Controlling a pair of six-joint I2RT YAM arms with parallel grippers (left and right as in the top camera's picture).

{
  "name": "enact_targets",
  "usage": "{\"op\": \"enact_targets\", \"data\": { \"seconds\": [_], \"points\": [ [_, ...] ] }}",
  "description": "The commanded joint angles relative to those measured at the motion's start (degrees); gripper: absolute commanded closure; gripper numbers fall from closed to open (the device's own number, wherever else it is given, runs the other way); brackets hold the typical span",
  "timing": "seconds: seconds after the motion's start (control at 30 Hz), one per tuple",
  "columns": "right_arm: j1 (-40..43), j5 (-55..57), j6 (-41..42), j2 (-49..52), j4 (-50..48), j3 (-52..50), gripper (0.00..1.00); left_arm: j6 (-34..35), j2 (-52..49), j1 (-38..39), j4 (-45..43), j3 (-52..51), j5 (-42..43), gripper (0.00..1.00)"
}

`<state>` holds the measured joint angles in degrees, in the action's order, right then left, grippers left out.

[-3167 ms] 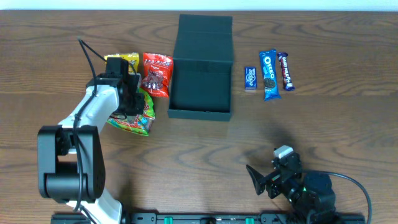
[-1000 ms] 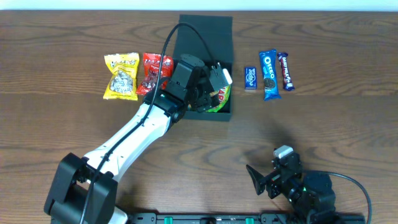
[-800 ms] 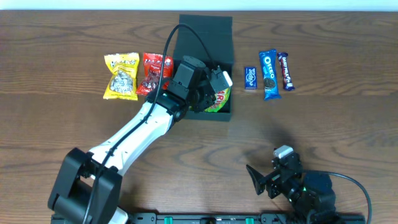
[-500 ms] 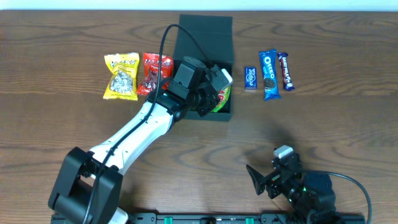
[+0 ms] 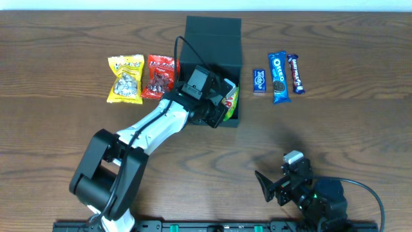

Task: Pack container
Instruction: 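Lower the Haribo bag into the box and open left gripper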

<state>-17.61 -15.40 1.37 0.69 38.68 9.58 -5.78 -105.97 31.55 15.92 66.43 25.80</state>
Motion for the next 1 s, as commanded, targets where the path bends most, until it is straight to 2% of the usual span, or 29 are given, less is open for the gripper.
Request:
{"op": "enact_targets", "data": {
  "seconds": [0.0, 0.43, 0.67, 0.8, 0.97],
  "points": [
    [-0.46, 0.22, -1.03, -0.37, -0.11, -0.22, 0.01, 2.91, -2.99, 0.0, 0.52, 0.44, 1.25, 0.94],
    [-0.46, 0.22, -1.01, -0.37, -0.11, -0.22, 0.01, 4.46, -6.47, -0.02, -1.64, 0.66, -1.16, 0.94],
    [-0.48, 0.22, -1.03, -0.37, -0.09, -0.22, 0.01, 4.7, -4.09, -0.07, 1.16, 7.41, -1.42, 0.94],
    [-0.48, 0.22, -1.03, -0.37, -0.11, -0.22, 0.01, 4.46, 0.52, -0.2, 6.05, 12.37, -5.97, 0.94],
    [-0.46, 0.22, -1.03, -0.37, -0.11, -0.22, 0.01, 2.1, 10.14, -1.7, 13.6, 15.58, -17.77, 0.94]
  ]
}}
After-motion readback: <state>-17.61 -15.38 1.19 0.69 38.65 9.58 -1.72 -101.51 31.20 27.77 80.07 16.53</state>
